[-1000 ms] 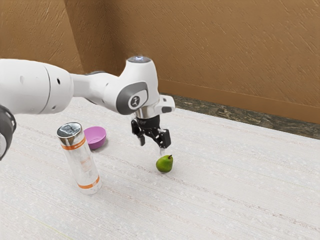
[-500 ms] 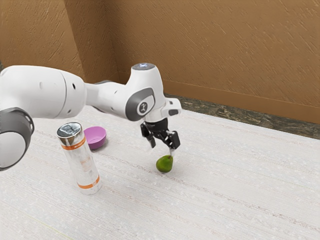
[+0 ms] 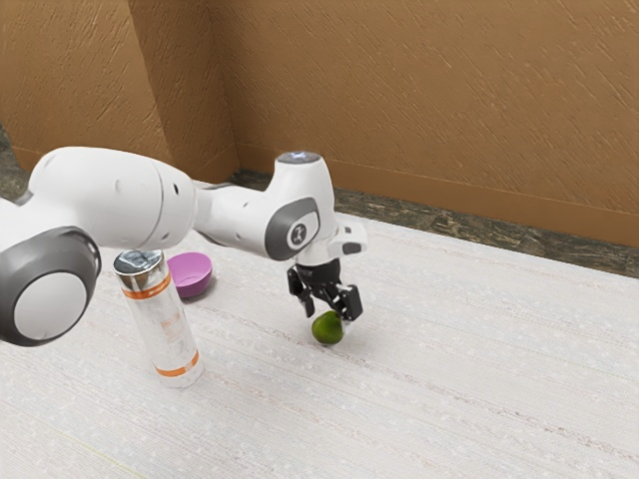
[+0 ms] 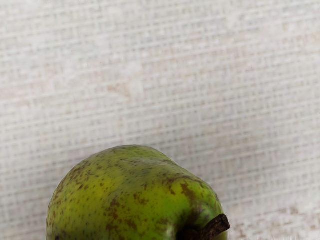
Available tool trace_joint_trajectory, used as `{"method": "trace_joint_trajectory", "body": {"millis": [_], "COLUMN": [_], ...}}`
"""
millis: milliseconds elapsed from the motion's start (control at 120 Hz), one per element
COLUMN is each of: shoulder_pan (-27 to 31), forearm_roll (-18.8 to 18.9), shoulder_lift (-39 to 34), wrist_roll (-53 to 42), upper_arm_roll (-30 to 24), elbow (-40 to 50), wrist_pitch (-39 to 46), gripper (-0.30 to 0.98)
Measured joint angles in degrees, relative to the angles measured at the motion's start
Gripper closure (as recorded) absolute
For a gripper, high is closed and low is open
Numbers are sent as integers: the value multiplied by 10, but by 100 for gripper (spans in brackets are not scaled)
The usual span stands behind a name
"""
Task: Place the pear in the bowl.
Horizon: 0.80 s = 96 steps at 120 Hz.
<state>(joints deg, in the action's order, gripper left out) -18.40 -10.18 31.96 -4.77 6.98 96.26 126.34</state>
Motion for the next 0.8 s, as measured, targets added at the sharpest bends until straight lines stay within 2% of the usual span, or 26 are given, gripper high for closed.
{"method": "trace_joint_trajectory", "body": {"millis": [717,800], "shoulder_pan": [3,3], "forearm_roll": [1,0], "shoulder_lift": [35,36], "wrist_roll": [-90,-95], "upper_arm_roll": [1,1], "elbow": [-15,-16], "wrist_pitch": [3,3], "gripper": [2,5]}}
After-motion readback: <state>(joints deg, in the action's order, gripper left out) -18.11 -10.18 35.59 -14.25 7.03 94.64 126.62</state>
